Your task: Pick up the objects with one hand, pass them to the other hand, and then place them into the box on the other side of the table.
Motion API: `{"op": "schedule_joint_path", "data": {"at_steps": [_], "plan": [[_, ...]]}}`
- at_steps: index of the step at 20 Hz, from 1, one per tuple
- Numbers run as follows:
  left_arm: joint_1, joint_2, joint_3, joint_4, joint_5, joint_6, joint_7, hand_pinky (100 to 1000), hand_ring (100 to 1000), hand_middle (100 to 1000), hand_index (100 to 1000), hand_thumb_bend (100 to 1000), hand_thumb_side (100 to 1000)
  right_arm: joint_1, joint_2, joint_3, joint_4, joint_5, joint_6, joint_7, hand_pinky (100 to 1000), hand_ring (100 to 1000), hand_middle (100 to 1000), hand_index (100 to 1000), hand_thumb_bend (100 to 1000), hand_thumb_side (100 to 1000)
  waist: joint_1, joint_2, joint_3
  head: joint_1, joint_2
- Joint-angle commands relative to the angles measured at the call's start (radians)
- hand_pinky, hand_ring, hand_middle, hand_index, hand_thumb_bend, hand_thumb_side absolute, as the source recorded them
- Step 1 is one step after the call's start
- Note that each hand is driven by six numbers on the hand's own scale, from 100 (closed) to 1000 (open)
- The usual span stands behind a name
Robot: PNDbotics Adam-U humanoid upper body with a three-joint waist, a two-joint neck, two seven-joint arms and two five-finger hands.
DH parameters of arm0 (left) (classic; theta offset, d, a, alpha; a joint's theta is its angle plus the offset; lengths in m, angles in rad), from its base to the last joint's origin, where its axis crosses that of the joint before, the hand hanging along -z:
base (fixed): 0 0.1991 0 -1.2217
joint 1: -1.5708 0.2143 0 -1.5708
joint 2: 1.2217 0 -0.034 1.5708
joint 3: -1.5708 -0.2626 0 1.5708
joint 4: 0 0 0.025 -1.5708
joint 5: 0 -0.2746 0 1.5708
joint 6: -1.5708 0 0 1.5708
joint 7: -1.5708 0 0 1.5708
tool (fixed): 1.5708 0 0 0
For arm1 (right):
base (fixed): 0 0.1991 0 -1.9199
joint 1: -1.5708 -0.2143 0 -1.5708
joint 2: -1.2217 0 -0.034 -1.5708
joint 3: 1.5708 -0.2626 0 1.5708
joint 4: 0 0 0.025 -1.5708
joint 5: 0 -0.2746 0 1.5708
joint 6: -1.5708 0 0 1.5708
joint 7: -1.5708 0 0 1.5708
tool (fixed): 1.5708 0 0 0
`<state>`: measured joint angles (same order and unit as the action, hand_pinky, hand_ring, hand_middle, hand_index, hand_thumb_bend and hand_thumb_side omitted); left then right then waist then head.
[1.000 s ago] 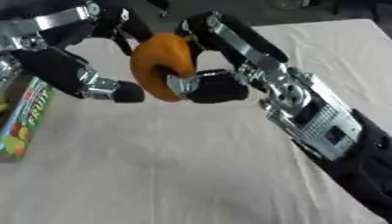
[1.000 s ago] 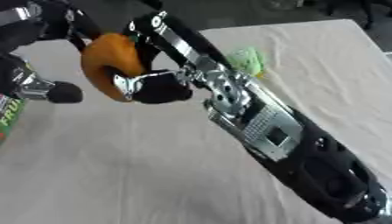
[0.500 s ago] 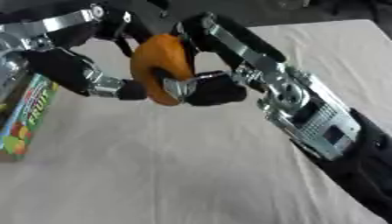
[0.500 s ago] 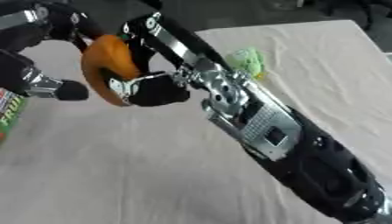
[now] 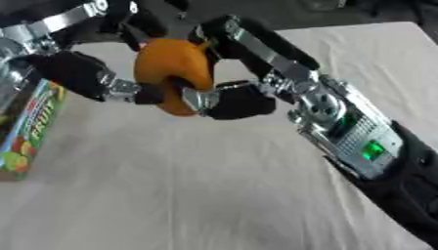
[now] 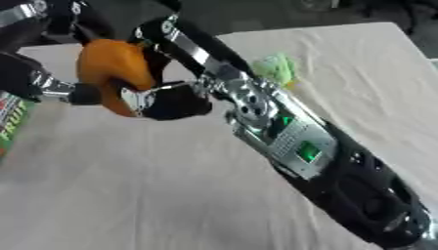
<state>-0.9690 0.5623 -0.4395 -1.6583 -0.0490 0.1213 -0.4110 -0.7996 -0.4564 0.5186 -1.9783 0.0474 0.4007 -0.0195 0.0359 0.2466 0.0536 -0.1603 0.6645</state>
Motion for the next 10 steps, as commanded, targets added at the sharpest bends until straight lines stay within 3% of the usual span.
{"op": "schedule_joint_path", "data": {"at_steps": [1,7,10], "plan": [[-0.012,0.024,0.016,-0.016,-0.003,-0.007,-0.002,706,801,700,763,767,416,-0.012,-0.018,-0.012,-0.022,-0.005,-0.007,-0.001,596,380,286,509,100,100,-0.001,-0.023,-0.001,-0.002,-0.014],[-0.016,0.012,0.002,-0.013,0.036,-0.022,-0.069,680,774,649,737,699,422,-0.012,-0.016,-0.014,-0.022,-0.004,-0.007,-0.007,593,379,286,508,100,100,-0.003,-0.023,-0.001,0.001,-0.012],[-0.019,0.007,-0.002,-0.008,0.046,-0.021,-0.102,687,782,687,758,709,444,-0.013,-0.016,-0.014,-0.022,-0.005,-0.008,-0.010,593,378,285,508,100,100,-0.003,-0.023,0.000,0.003,-0.013]]}}
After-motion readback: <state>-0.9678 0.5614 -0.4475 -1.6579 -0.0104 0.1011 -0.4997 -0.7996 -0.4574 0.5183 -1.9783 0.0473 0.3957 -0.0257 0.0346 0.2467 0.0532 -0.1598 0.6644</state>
